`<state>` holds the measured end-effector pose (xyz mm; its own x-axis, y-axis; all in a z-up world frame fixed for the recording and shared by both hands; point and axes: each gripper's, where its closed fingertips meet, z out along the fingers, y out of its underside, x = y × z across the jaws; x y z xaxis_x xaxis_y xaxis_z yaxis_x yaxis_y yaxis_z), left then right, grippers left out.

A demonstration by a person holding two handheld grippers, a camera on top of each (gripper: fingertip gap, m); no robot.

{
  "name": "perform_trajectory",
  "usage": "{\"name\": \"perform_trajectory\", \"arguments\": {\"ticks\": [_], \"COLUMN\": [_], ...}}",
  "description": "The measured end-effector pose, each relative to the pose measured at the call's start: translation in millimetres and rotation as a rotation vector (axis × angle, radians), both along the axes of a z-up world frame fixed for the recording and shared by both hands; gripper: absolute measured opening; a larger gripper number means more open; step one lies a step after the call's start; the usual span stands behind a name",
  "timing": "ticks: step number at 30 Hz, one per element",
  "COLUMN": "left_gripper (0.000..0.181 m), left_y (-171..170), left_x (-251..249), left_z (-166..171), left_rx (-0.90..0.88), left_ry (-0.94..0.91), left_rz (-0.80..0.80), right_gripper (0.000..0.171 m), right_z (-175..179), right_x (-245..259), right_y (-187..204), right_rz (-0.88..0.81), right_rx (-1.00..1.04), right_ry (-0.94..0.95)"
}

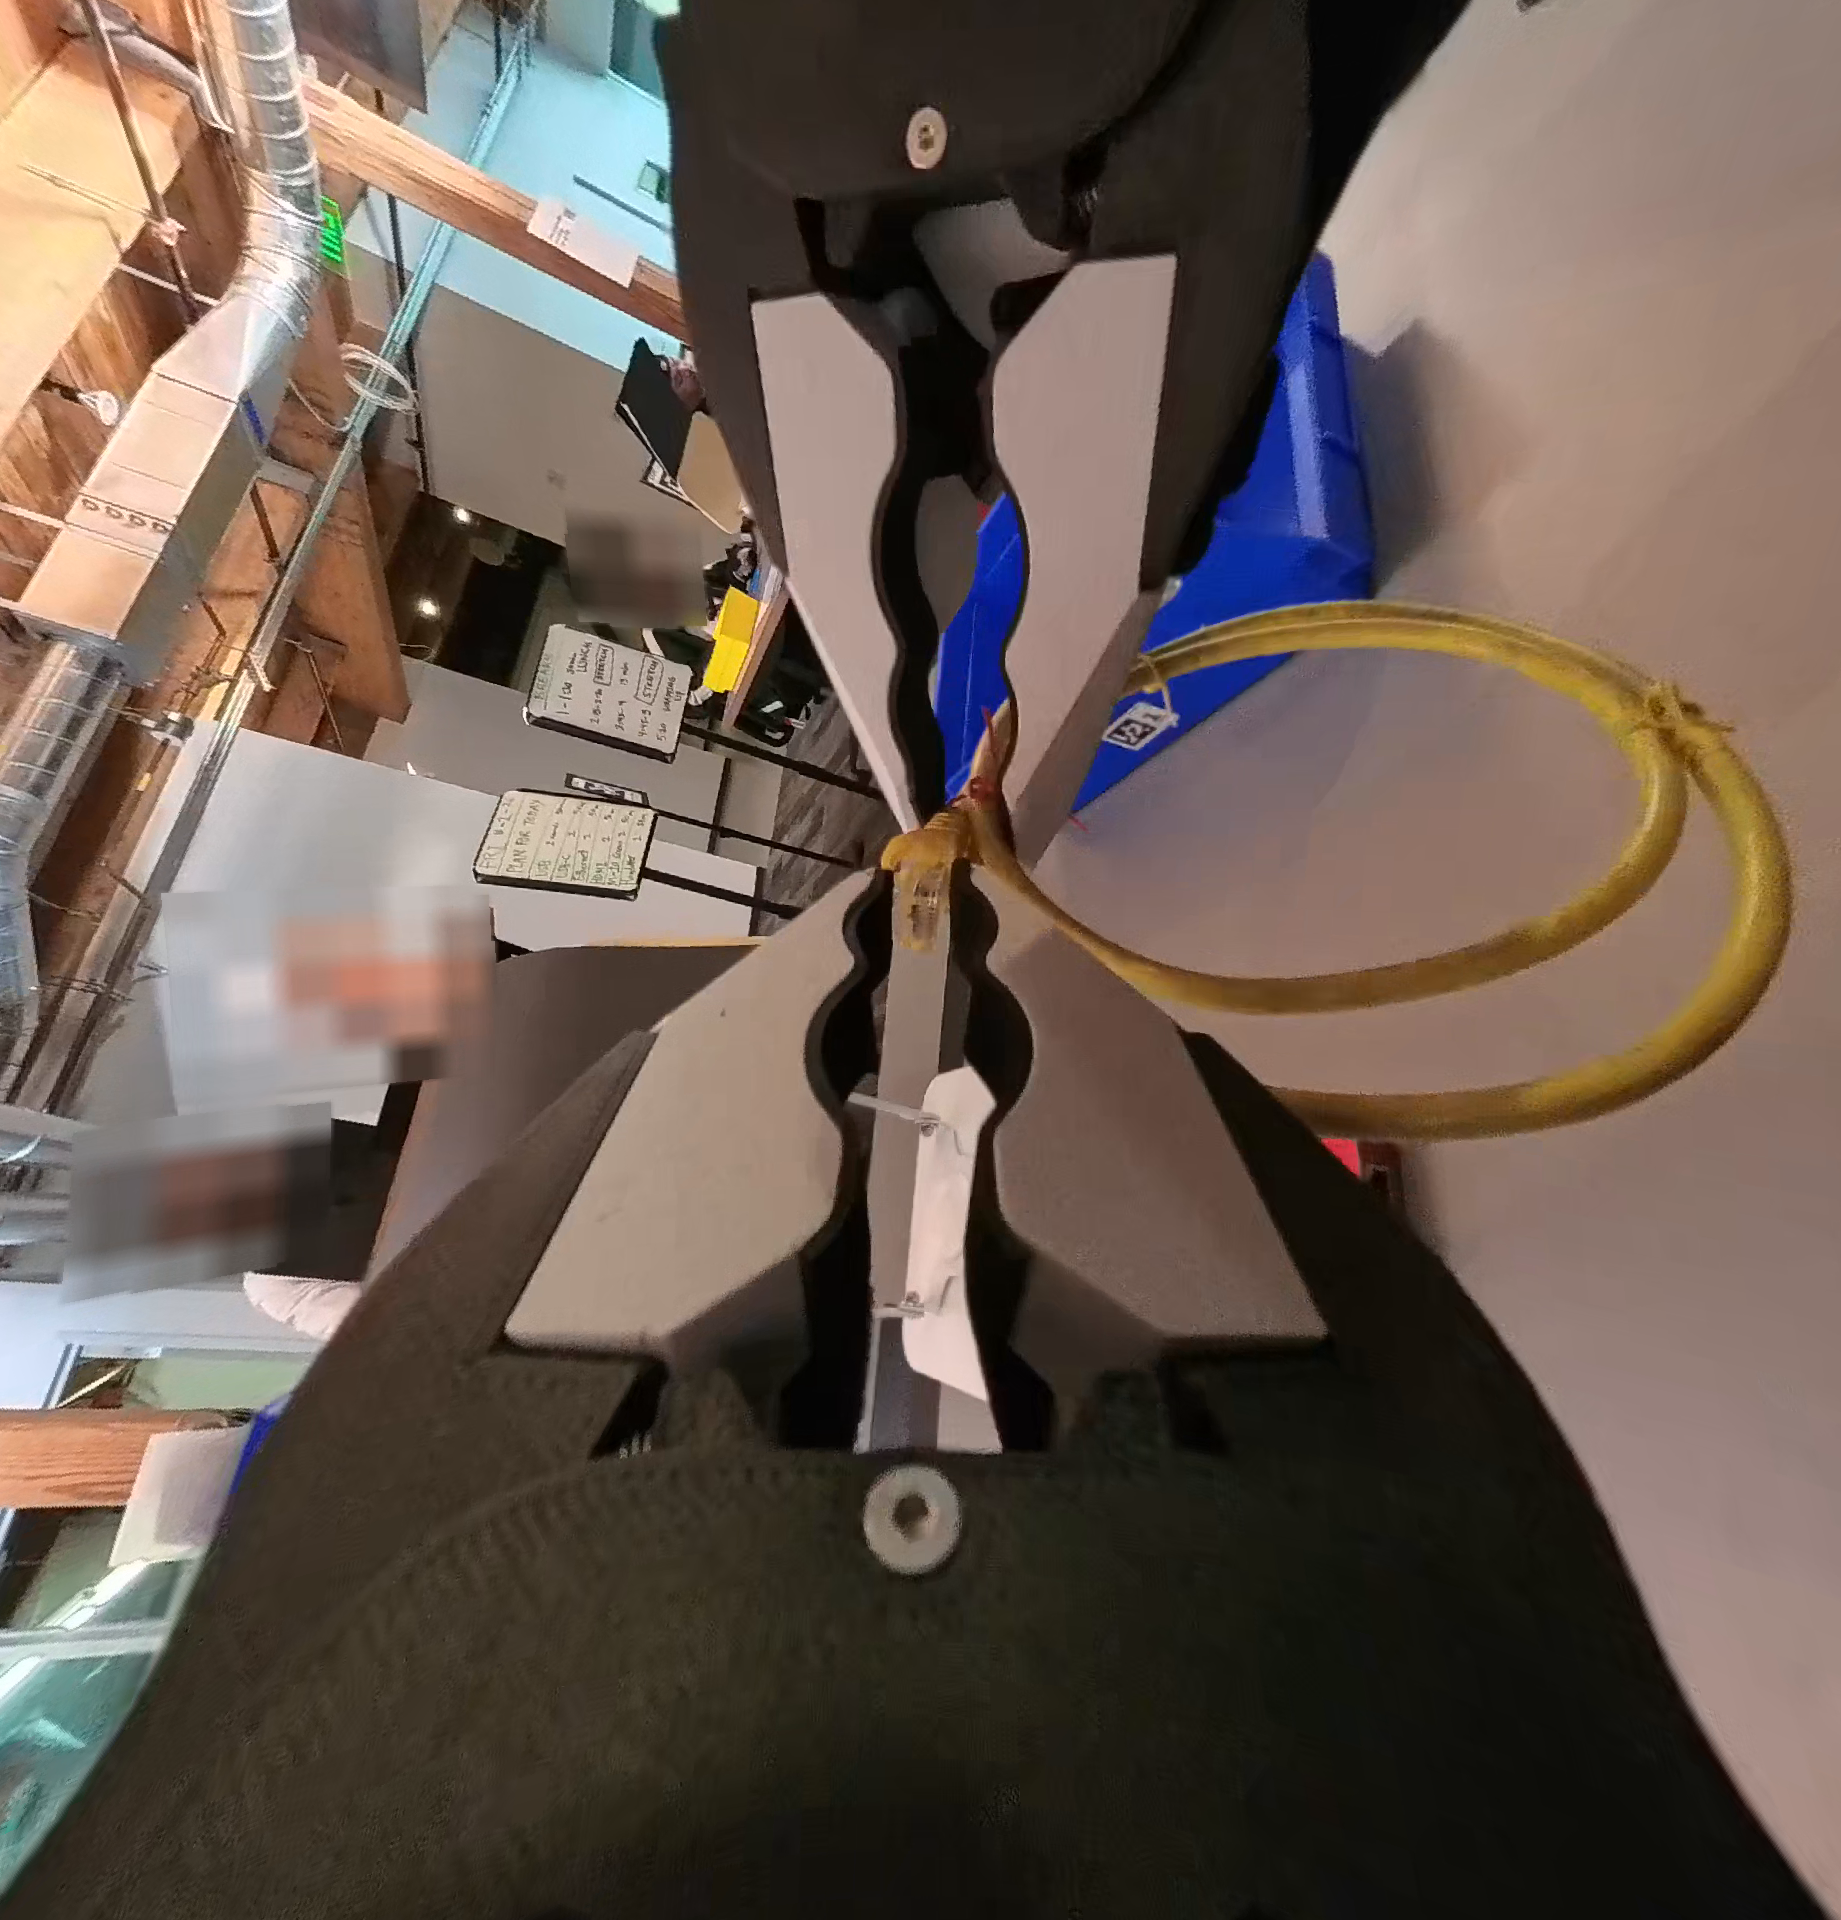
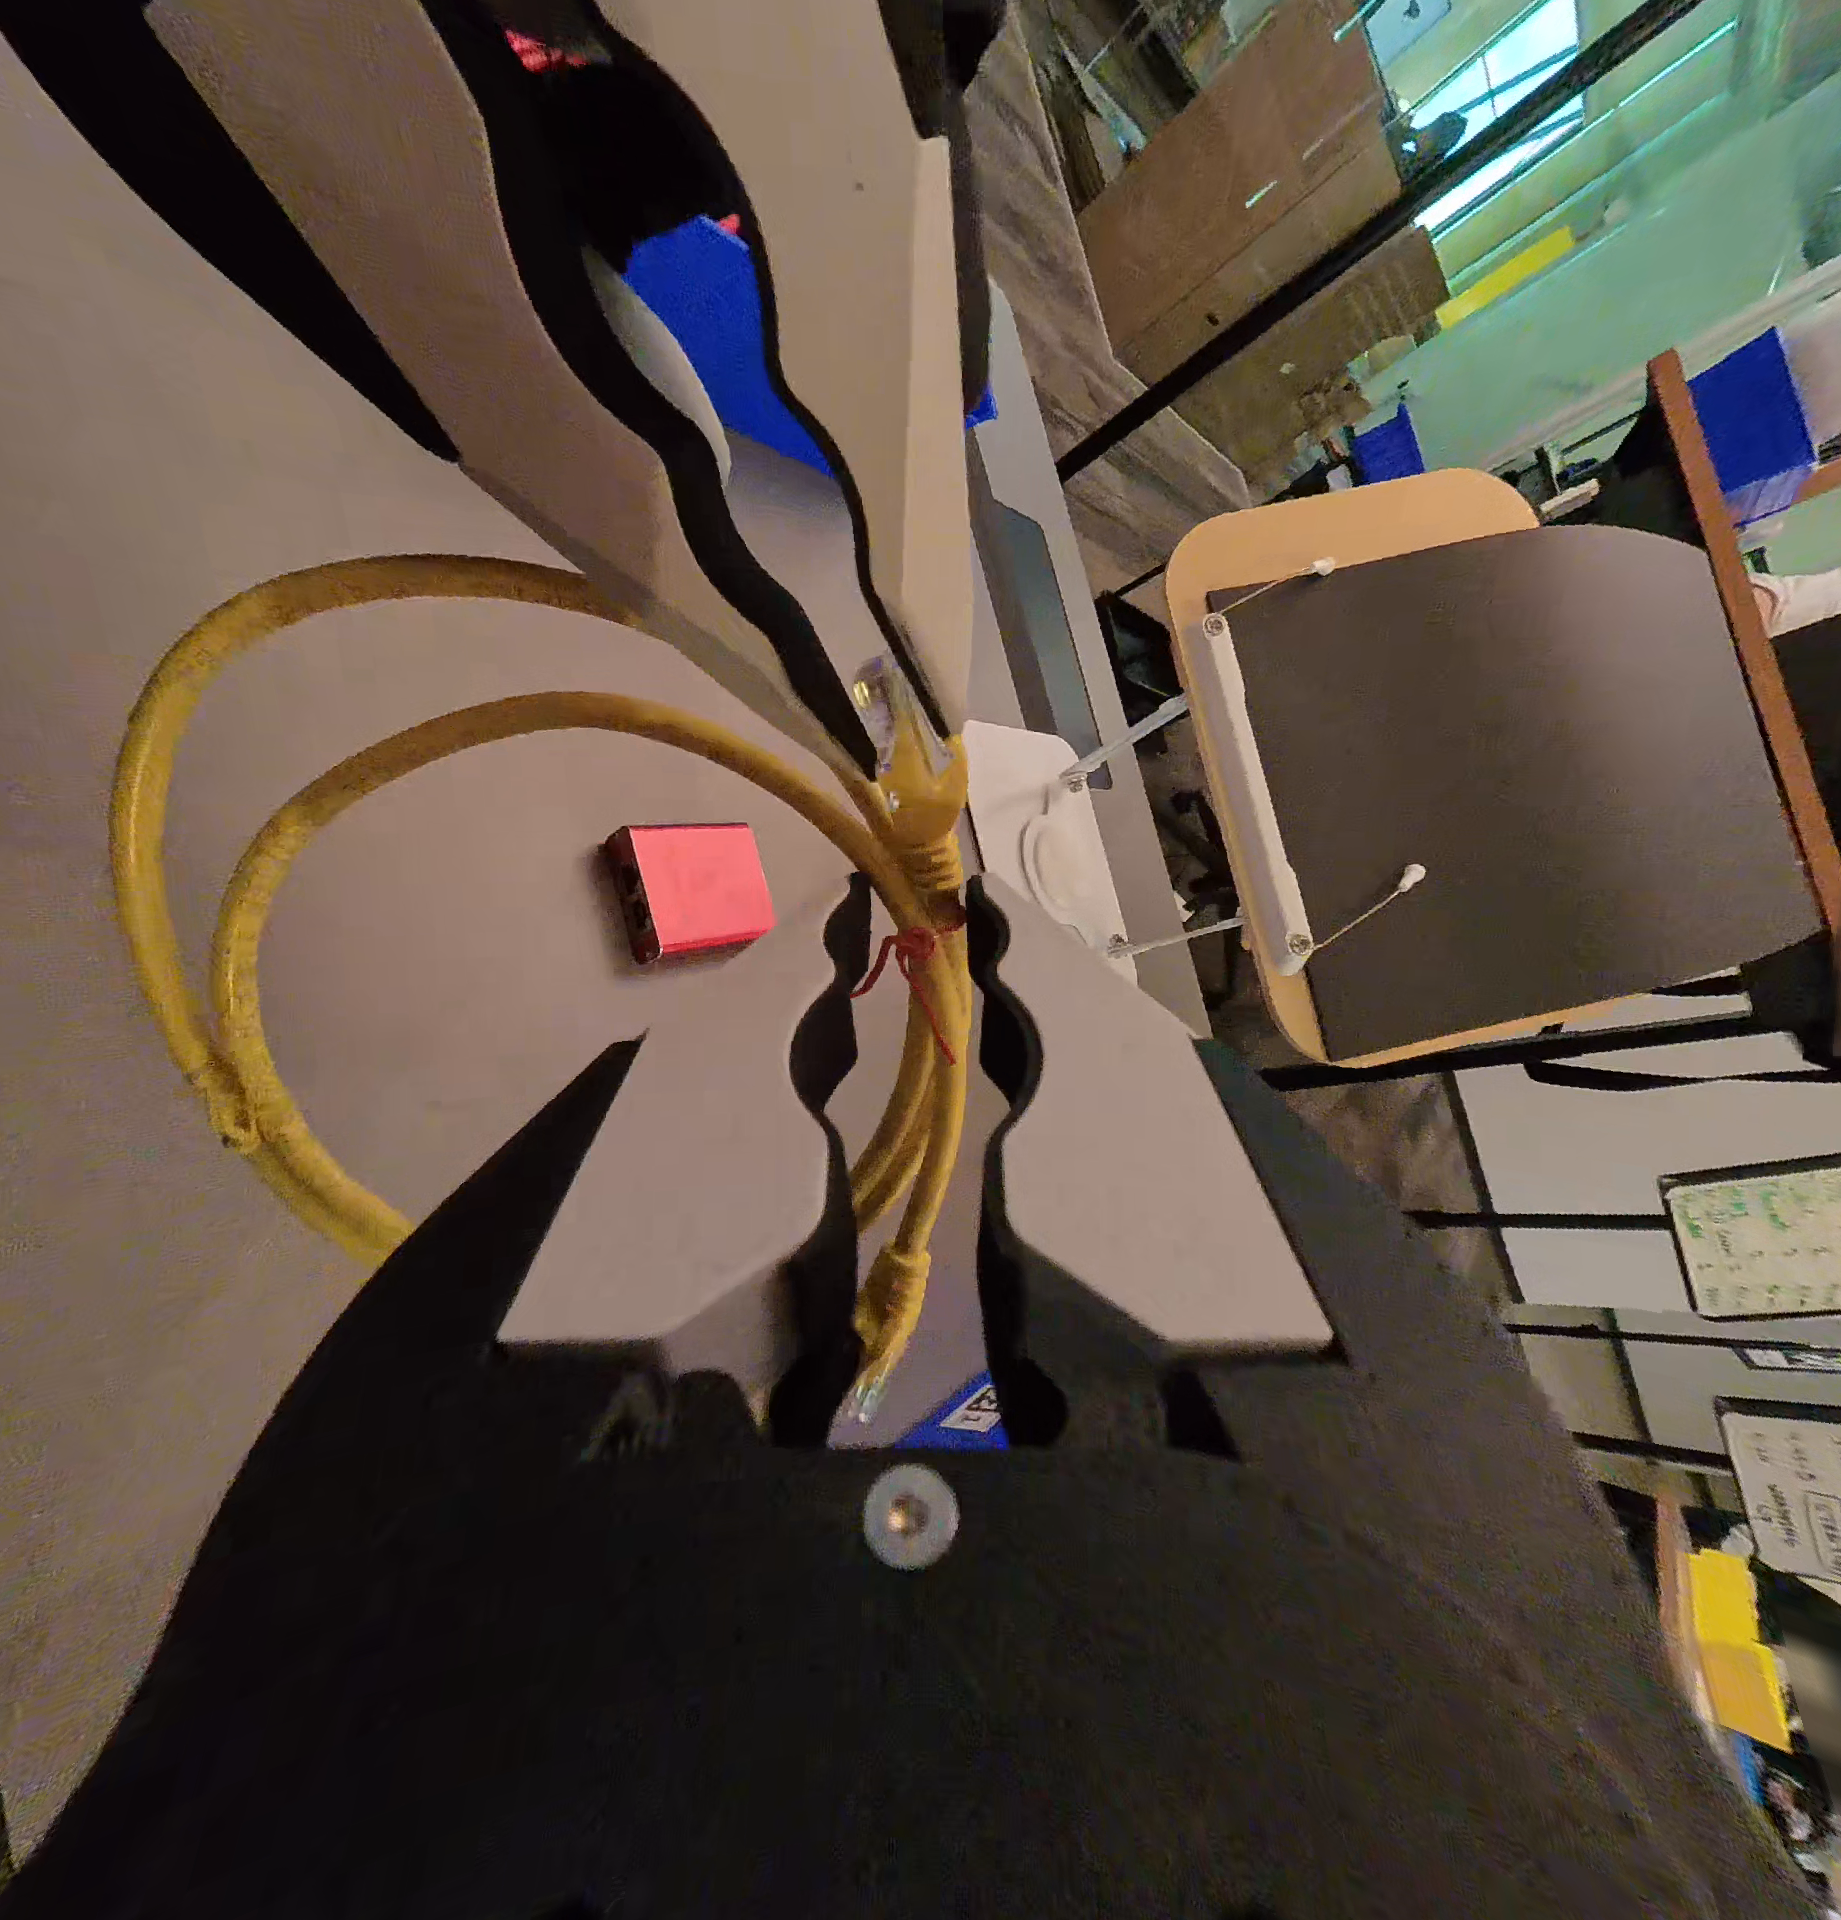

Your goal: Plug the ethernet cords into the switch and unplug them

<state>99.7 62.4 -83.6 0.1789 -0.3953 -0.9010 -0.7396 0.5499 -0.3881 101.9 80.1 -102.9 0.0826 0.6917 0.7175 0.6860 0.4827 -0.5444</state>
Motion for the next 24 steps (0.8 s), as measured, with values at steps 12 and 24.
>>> {"name": "perform_trajectory", "arguments": {"ticks": [12, 24], "left_gripper": [0.005, 0.006], "left_y": [0, -3], "left_x": [0, 6], "left_z": [-18, -22], "left_rx": [-0.043, -0.052], "left_ry": [0.066, 0.096], "left_rz": [0.033, 0.034], "right_gripper": [0.013, 0.012], "right_z": [-30, -76], "right_x": [-2, 29], "right_y": [16, 58], "right_rz": [-0.068, -0.183], "right_rx": [0.01, -0.11], "right_ry": [-0.091, -0.118]}}
